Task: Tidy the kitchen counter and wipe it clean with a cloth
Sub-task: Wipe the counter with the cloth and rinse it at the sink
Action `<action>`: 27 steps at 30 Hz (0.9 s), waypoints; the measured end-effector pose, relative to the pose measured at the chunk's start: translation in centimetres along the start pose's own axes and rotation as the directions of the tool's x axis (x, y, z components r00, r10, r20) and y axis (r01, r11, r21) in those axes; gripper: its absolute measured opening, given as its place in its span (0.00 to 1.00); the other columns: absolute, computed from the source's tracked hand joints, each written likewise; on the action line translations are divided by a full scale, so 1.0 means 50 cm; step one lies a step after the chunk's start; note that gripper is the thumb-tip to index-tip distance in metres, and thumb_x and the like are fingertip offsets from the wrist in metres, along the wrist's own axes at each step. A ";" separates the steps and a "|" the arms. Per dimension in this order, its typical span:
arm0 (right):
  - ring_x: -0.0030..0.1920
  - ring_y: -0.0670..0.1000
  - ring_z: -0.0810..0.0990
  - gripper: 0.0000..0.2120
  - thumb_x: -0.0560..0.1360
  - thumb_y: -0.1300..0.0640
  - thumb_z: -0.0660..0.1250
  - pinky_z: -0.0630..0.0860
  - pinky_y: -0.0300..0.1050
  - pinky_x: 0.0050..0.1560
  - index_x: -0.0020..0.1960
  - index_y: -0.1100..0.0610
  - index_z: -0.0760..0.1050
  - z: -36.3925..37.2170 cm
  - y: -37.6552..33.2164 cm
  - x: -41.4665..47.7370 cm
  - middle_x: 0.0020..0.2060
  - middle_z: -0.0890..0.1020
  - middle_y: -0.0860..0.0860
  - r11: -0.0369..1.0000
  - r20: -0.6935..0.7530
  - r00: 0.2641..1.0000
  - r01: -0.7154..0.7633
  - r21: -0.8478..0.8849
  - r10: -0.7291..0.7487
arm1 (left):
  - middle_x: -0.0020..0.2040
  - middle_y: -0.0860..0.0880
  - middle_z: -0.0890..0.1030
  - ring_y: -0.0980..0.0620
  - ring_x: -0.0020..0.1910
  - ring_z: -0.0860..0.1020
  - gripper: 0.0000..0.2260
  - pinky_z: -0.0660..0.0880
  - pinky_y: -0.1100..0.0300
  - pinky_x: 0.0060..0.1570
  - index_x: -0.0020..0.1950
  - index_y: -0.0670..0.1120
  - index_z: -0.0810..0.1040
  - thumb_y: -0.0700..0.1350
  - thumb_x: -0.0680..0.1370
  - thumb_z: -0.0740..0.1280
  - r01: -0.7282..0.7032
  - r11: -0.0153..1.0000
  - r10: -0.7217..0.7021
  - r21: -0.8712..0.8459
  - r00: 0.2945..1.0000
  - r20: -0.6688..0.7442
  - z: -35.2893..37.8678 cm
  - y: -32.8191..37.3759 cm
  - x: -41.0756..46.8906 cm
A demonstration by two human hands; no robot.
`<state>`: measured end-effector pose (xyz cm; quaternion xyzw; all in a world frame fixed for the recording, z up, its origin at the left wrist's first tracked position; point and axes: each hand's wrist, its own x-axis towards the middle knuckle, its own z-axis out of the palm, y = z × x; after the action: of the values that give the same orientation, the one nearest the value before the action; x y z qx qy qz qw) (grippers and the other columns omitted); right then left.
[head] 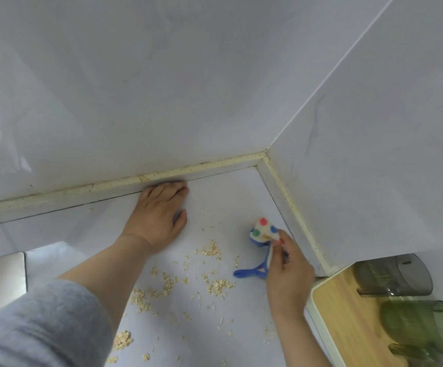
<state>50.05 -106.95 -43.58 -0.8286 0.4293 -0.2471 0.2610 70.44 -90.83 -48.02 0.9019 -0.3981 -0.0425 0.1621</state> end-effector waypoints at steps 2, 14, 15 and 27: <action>0.36 0.47 0.79 0.12 0.80 0.58 0.61 0.72 0.41 0.34 0.60 0.53 0.78 -0.026 0.026 0.035 0.37 0.82 0.47 0.996 -0.058 0.998 -0.029 -0.079 0.024 | 0.68 0.49 0.73 0.48 0.65 0.71 0.26 0.56 0.56 0.65 0.69 0.45 0.73 0.54 0.75 0.51 -0.001 1.000 0.001 -0.002 1.000 0.000 0.002 0.000 0.001; 0.48 0.47 0.82 0.14 0.79 0.57 0.62 0.74 0.37 0.46 0.64 0.52 0.77 0.029 0.023 -0.043 0.50 0.84 0.45 0.991 0.059 0.997 -0.046 -0.123 0.054 | 0.71 0.51 0.70 0.49 0.68 0.67 0.28 0.57 0.54 0.67 0.71 0.46 0.70 0.56 0.75 0.48 0.004 1.000 -0.004 -0.004 1.000 0.006 0.004 -0.001 0.003; 0.47 0.45 0.81 0.13 0.79 0.57 0.62 0.74 0.37 0.45 0.63 0.51 0.77 0.028 0.017 -0.052 0.49 0.84 0.44 0.995 0.097 0.994 -0.039 -0.087 0.048 | 0.71 0.51 0.70 0.49 0.68 0.67 0.28 0.57 0.54 0.67 0.71 0.46 0.70 0.56 0.75 0.48 0.004 1.000 -0.004 -0.004 1.000 0.005 0.004 -0.001 0.003; 0.35 0.43 0.75 0.14 0.77 0.73 0.58 0.64 0.17 0.32 0.52 0.59 0.77 -0.079 0.042 0.014 0.41 0.78 0.55 0.993 -0.007 0.997 -0.081 -0.087 0.081 | 0.68 0.48 0.74 0.46 0.65 0.71 0.27 0.58 0.53 0.64 0.68 0.44 0.73 0.55 0.75 0.50 -0.013 1.000 0.013 -0.004 1.000 -0.009 0.001 0.002 0.003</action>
<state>46.68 -109.47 -41.87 -0.8207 0.4735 -0.2185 0.2337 70.45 -90.99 -48.02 0.8992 -0.4030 -0.0382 0.1659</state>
